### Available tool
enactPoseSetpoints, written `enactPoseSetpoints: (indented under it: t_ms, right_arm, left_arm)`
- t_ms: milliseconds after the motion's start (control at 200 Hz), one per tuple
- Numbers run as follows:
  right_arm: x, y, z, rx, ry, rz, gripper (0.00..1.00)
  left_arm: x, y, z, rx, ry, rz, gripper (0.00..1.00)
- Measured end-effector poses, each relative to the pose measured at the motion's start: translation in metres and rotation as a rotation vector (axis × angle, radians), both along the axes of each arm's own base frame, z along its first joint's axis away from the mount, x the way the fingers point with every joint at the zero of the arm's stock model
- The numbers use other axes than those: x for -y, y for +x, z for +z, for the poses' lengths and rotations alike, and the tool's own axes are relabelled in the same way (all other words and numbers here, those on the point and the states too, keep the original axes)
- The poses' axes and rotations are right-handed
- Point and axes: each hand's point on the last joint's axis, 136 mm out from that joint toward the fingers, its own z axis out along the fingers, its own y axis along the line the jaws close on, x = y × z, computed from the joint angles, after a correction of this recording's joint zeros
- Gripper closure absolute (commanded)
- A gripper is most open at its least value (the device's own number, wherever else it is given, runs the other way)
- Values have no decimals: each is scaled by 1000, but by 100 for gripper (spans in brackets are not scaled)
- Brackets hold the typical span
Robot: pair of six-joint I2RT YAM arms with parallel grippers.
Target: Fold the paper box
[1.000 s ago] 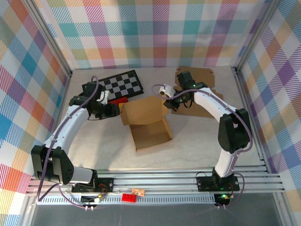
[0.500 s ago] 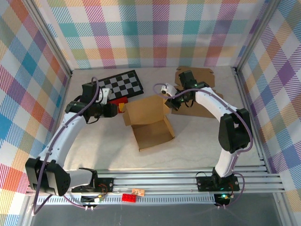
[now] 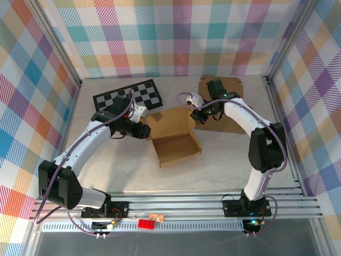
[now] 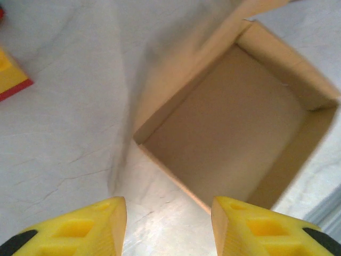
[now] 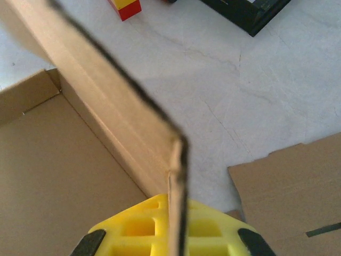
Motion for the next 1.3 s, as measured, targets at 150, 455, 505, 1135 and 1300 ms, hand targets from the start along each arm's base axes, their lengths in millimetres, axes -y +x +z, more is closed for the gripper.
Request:
enactPoseSetpoints:
  t_ms: [150, 455, 505, 1135, 1300]
  right_arm:
    - [0, -2, -1, -8, 2, 2, 100]
    - [0, -2, -1, -9, 2, 2, 100]
    - [0, -2, -1, -9, 2, 2, 100]
    - [0, -3, -3, -17, 2, -4, 100]
    - [0, -3, -3, -20, 3, -8, 100]
  left_arm:
    - [-12, 15, 1, 40, 82, 34, 57]
    - [-19, 21, 4, 59, 145, 24, 55]
    - [-18, 20, 3, 53, 140, 17, 56]
    - [-5, 29, -12, -9, 133, 8, 80]
    - [-2, 33, -14, -13, 125, 24, 86]
